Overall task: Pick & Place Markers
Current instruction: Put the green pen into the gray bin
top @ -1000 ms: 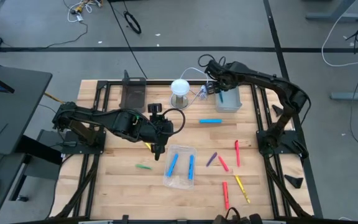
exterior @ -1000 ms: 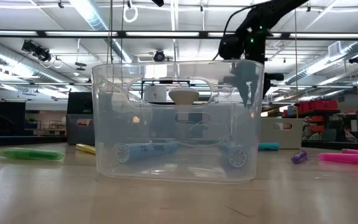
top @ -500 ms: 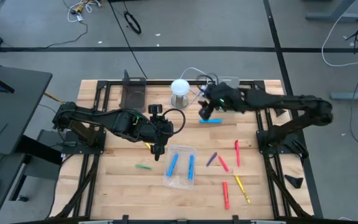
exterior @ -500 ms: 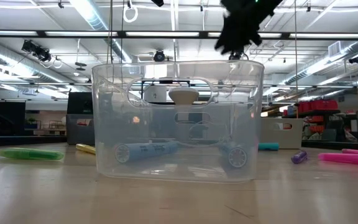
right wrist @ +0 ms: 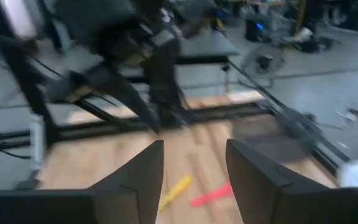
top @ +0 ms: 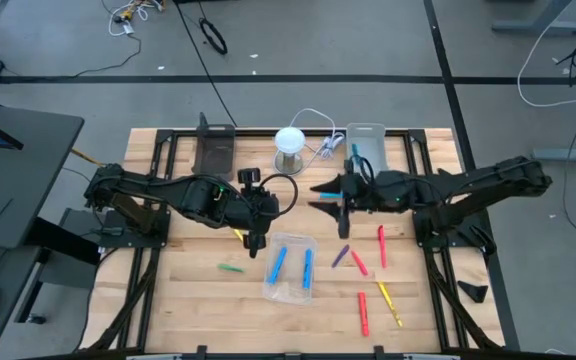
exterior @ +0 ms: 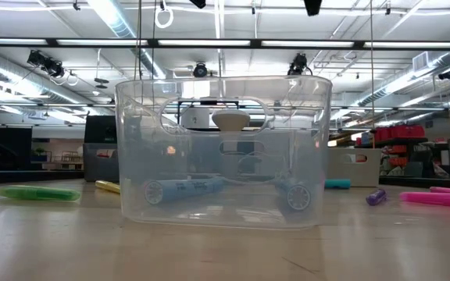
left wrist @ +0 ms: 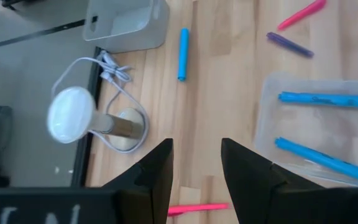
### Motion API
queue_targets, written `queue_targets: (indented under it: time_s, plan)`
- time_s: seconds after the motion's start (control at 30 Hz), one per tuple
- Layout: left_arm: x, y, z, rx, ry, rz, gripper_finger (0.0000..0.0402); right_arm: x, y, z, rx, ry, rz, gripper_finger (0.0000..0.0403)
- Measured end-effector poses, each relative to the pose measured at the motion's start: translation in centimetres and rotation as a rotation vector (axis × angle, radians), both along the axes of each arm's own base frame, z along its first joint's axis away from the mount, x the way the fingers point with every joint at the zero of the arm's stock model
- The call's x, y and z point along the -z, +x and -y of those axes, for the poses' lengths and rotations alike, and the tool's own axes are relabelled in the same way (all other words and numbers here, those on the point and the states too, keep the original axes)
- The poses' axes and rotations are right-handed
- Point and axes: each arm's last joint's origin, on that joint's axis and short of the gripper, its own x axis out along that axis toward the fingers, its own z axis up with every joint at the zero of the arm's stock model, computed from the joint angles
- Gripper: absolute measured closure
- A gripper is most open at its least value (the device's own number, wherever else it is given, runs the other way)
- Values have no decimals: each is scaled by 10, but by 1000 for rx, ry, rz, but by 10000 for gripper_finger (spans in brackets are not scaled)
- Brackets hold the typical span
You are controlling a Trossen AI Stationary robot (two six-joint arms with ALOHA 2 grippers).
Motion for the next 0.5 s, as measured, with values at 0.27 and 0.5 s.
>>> queue_targets:
  time_s: [0.27, 0.5]
  plan:
    - [0, 0, 2, -2, -76, 9, 259, -6, -1, -15, -67, -52, 62, 227]
    - [6, -8, 4, 29, -120, -101, 255, -5, -1, -16, -70, -65, 53, 227]
